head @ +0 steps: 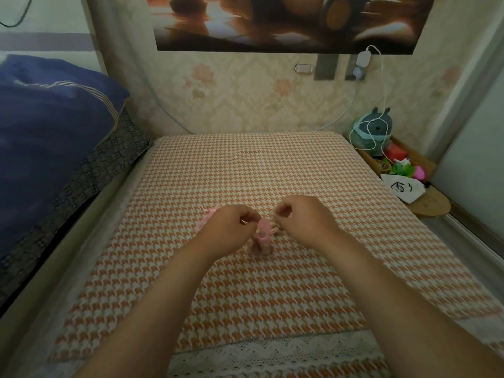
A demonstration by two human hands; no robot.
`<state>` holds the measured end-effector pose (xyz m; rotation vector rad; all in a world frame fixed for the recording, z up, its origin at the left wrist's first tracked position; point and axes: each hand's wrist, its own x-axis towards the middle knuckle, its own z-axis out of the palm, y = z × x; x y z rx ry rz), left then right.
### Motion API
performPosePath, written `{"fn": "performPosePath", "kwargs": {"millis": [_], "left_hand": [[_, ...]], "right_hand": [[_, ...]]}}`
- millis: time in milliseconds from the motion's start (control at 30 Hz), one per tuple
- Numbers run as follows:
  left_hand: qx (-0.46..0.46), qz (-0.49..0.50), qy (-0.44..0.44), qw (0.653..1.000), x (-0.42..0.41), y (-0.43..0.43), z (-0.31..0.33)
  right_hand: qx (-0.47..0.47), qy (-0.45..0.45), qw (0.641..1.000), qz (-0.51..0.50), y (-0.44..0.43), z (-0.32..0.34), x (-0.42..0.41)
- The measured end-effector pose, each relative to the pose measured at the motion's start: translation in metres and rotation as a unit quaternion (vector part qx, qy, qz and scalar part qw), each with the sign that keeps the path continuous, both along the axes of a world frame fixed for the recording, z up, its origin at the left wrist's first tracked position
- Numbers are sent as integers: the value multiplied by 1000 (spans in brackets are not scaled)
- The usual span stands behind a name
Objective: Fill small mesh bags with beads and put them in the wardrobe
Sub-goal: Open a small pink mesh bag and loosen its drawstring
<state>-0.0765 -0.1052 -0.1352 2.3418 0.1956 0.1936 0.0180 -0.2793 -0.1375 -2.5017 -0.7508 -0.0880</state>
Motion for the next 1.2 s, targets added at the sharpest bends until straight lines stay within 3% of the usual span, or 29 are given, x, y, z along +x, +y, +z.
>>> {"fn": "performPosePath", "kwargs": {"millis": [67, 133, 533, 700, 933, 1100, 1200], "left_hand": [[-4, 0, -2, 1000, 0, 0, 0], [-12, -3, -3, 1000, 0, 0, 0], [13, -22, 1, 1000, -2, 8, 0], [37, -28, 11, 999, -4, 12, 2], [83, -64, 25, 994, -9, 6, 6], [133, -52, 5, 990, -3, 7, 2], [137, -57, -9, 989, -3, 8, 3]], "right_hand": [[98, 10, 995, 25, 1, 10, -5], [137, 25, 988, 68, 3, 17, -13], [26, 11, 987, 157, 3, 19, -20], [-71, -19, 987, 145, -3, 20, -14], [-34, 4, 992, 122, -13, 20, -4], [65, 58, 992, 89, -18, 10, 8], [13, 34, 997, 69, -16, -3, 14]]}}
